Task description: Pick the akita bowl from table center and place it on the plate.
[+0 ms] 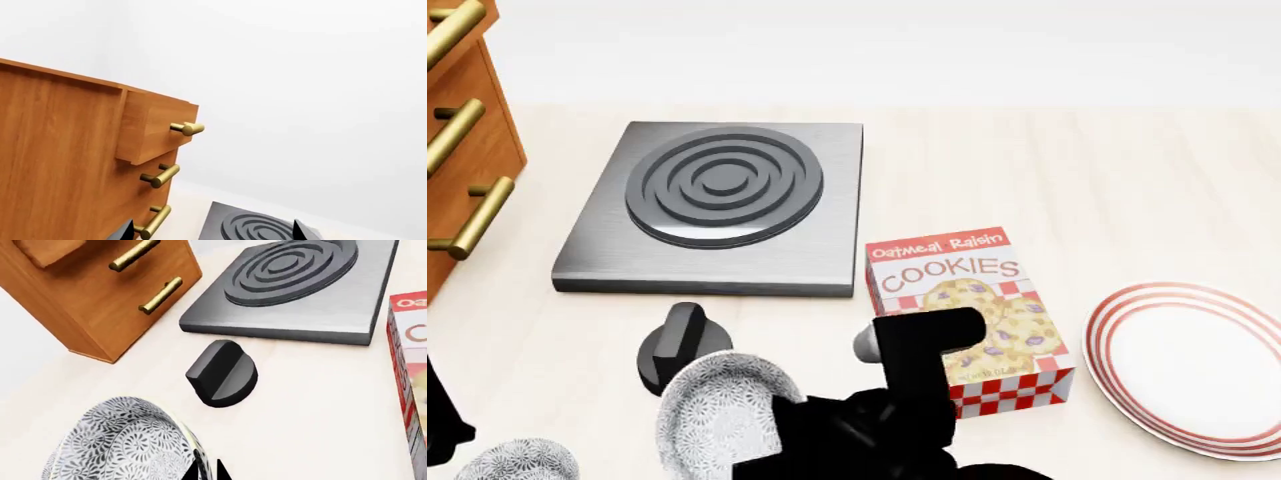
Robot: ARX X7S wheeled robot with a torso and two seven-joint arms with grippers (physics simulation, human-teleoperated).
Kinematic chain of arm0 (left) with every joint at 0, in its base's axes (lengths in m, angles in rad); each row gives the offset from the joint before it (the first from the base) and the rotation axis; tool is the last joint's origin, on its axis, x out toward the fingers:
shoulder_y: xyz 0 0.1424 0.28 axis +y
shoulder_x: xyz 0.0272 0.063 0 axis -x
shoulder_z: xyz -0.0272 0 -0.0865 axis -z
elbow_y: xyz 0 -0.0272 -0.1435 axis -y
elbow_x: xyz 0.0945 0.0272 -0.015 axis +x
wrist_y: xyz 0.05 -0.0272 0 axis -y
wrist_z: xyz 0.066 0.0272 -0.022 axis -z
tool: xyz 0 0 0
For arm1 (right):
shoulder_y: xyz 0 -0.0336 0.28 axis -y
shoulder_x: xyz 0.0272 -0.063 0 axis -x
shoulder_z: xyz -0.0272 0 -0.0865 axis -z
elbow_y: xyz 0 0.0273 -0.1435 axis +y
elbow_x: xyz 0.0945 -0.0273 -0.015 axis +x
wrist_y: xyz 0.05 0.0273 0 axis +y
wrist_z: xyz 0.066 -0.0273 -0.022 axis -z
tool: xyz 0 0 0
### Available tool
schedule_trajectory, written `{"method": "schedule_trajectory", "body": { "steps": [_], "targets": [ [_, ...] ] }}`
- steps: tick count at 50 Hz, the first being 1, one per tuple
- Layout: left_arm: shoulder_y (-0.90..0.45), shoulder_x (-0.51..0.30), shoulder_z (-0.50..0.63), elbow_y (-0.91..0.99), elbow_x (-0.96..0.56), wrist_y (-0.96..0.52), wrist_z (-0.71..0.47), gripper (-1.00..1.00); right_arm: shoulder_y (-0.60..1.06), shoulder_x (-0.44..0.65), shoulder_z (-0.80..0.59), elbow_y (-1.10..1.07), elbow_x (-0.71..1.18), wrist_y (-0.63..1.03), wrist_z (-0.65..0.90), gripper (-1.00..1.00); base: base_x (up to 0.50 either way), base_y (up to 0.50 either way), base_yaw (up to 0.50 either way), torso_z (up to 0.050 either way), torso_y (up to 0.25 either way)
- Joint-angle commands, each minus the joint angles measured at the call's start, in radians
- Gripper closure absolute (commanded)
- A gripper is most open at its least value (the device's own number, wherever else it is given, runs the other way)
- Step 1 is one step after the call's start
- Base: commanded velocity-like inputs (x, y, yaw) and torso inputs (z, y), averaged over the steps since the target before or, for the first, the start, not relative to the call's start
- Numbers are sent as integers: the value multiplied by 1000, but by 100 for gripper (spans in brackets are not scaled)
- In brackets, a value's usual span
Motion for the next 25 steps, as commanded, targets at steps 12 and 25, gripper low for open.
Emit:
{"method": "schedule_trajectory", "body": {
  "steps": [12, 25],
  "targets": [
    [12, -12, 8, 36, -15, -5, -9, -100, -33, 217, 294, -517, 130, 26, 223, 100, 0, 0, 0, 0, 0],
    [1, -17, 11, 28, -20, -6, -13, -100, 6, 301, 439, -573, 191, 54, 306, 100, 0, 0, 0, 0, 1]
  ]
}}
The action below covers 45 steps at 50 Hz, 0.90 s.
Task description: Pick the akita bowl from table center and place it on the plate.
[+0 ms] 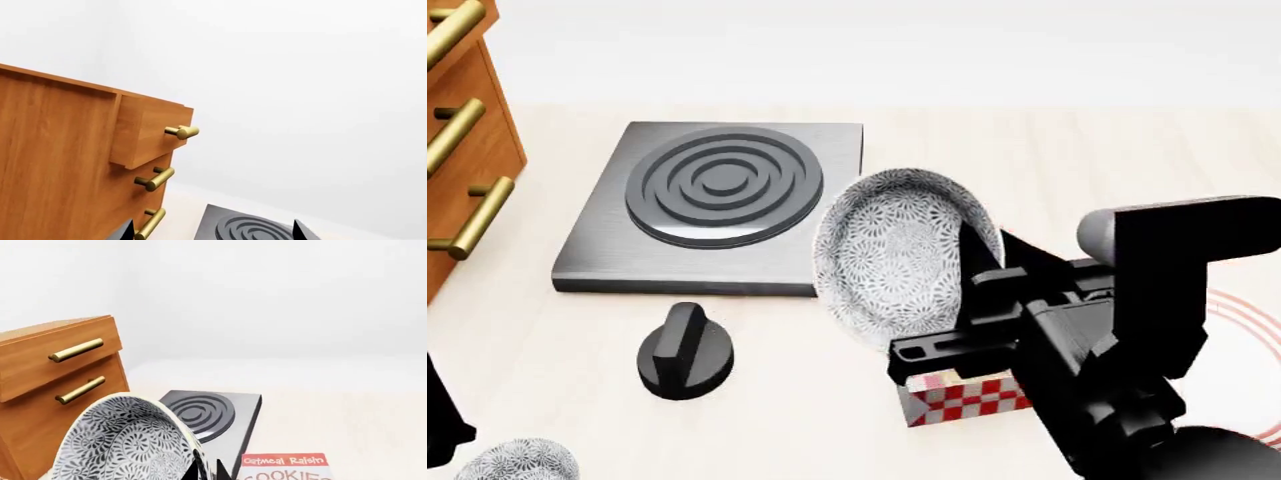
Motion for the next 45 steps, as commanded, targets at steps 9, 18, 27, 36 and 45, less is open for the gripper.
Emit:
{"method": "schedule_trajectory", "body": {
  "steps": [9, 18, 27, 36, 45],
  "targets": [
    [1, -10, -5, 13, -15, -4, -12, -100, 2, 125, 233, -115, 87, 16, 108, 100, 0, 0, 0, 0, 0],
    [8, -12, 4, 19, -12, 0, -12, -100, -25, 147, 324, -68, 118, 30, 157, 100, 0, 0, 0, 0, 0],
    [10, -15, 0, 22, -20, 3, -15, -100, -48, 150, 374, 28, 122, 58, 216, 100, 0, 0, 0, 0, 0],
    [9, -16, 6, 24, -18, 4, -19, -100, -40, 151, 420, 94, 171, 95, 260, 100, 0, 0, 0, 0, 0],
    [6, -18, 10, 23, -20, 6, -20, -100, -48, 137, 441, 164, 205, 108, 257, 100, 0, 0, 0, 0, 1]
  ]
}}
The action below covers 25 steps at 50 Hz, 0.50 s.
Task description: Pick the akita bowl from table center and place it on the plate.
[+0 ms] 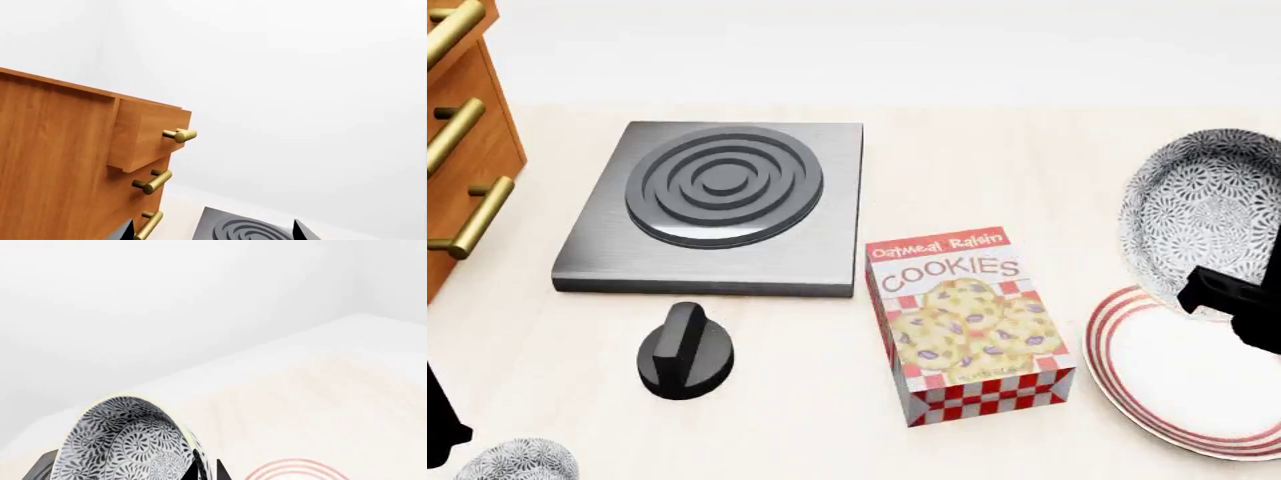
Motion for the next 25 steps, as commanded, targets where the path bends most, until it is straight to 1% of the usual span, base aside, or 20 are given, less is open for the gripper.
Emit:
{"method": "schedule_trajectory", "body": {
  "steps": [1, 13, 25],
  "targets": [
    [-1, -3, 3, 0, -2, 2, -3, -100, -2, -9, 43, 81, 42, 19, 14, 100, 0, 0, 0, 0, 0],
    [4, -7, 2, 6, -8, 6, -7, -100, 18, -13, 19, 142, 69, 63, 43, 100, 0, 0, 0, 0, 0],
    [4, -11, 3, 7, -11, 8, -11, -100, 21, -10, 0, 145, 55, 55, 48, 100, 0, 0, 0, 0, 1]
  ]
}}
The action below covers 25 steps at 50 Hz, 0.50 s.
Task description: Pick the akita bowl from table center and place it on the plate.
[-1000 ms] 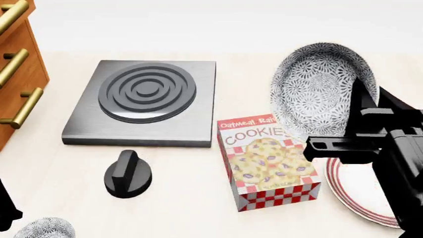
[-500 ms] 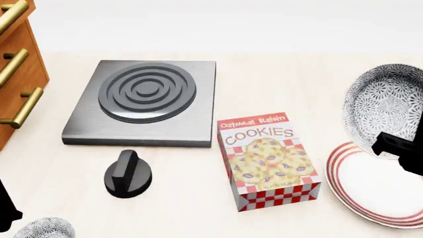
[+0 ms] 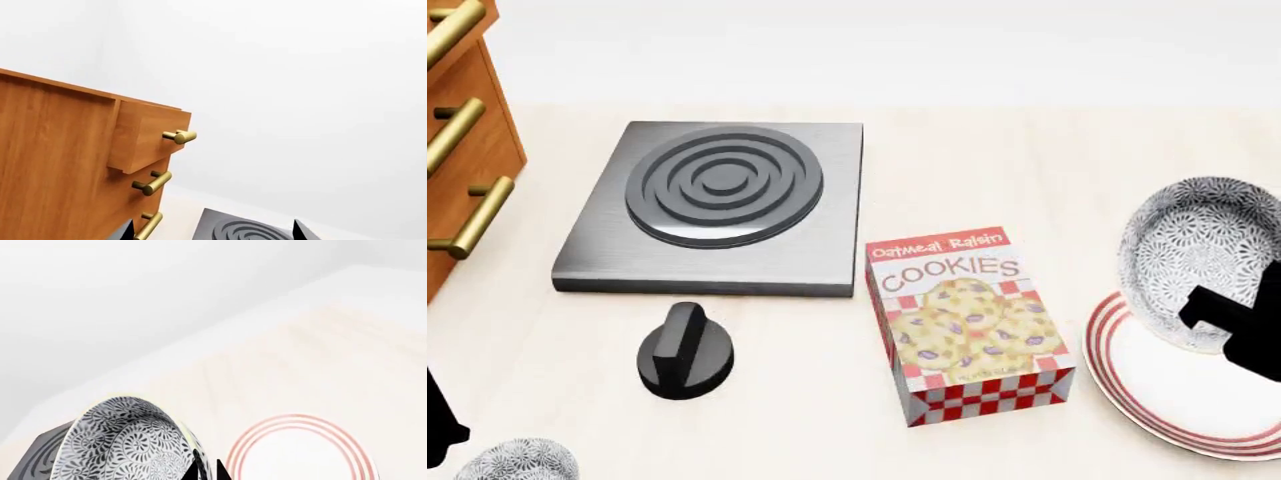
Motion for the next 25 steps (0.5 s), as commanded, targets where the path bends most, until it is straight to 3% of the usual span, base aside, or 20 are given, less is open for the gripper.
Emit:
{"method": "schedule_trajectory", "body": {
  "steps": [1, 25],
  "targets": [
    [1, -3, 1, 1, -3, 2, -3, -100, 9, 1, -5, 15, 8, 4, 6, 100, 0, 0, 0, 0, 0],
    [-11, 10, 13, -25, 21, 35, -14, -100, 187, 8, 44, 283, 108, 76, 154, 100, 0, 0, 0, 0, 0]
  ]
}}
